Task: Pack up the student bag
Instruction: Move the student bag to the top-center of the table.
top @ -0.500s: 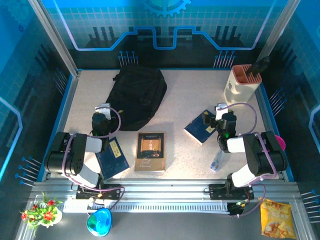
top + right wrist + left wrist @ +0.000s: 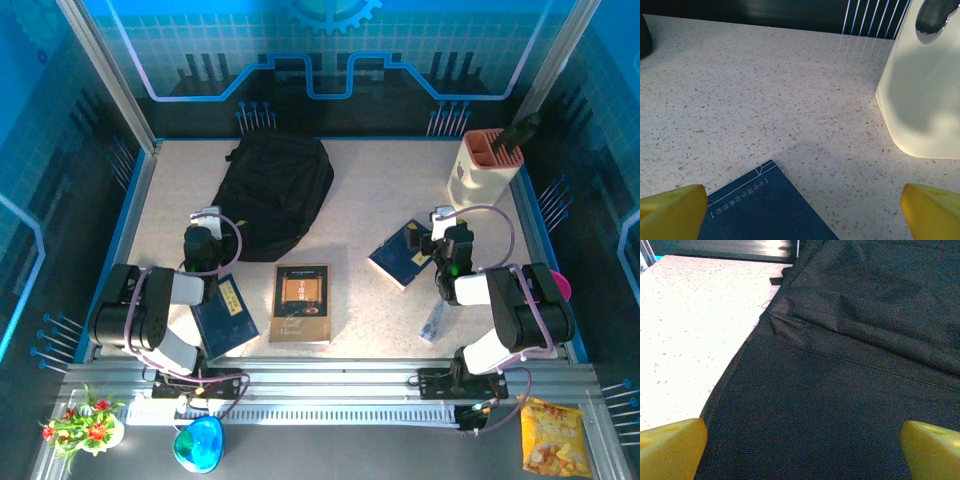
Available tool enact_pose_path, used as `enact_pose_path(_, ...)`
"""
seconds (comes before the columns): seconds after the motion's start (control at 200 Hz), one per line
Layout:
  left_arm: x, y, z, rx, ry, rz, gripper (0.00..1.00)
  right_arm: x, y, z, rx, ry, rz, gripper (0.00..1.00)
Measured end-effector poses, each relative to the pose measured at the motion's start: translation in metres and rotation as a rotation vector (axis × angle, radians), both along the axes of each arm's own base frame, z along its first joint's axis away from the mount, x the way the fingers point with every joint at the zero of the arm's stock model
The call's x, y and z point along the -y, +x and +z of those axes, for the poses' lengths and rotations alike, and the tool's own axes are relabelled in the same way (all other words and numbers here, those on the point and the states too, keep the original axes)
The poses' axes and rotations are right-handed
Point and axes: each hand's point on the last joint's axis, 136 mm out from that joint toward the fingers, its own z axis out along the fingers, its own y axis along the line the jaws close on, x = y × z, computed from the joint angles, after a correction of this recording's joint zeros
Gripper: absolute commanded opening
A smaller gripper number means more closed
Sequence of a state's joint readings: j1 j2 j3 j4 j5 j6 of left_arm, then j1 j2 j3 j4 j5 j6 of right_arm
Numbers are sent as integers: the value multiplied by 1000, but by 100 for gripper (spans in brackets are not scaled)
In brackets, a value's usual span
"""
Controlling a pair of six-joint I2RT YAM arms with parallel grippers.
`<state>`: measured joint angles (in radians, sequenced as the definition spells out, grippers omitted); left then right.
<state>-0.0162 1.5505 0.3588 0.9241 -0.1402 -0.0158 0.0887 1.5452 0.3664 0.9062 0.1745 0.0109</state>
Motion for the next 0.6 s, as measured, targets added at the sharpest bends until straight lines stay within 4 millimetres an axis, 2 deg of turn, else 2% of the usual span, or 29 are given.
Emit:
enact_pose_path(0.34, 0, 1, 1, 1, -1, -2, 99, 0, 0, 0, 0, 0, 1, 100)
enact_pose_path(0.45, 1, 1, 1, 3, -2, -6, 99, -6, -1, 1, 3, -5, 37, 100)
enact_pose_path(0.545, 1, 0, 7, 12, -3, -5, 99, -13, -6, 13, 29, -29, 62, 100)
enact_pose_path(0.6, 1, -3, 17, 31, -3, -3, 99, -21, -9, 31, 69, -50, 82, 100)
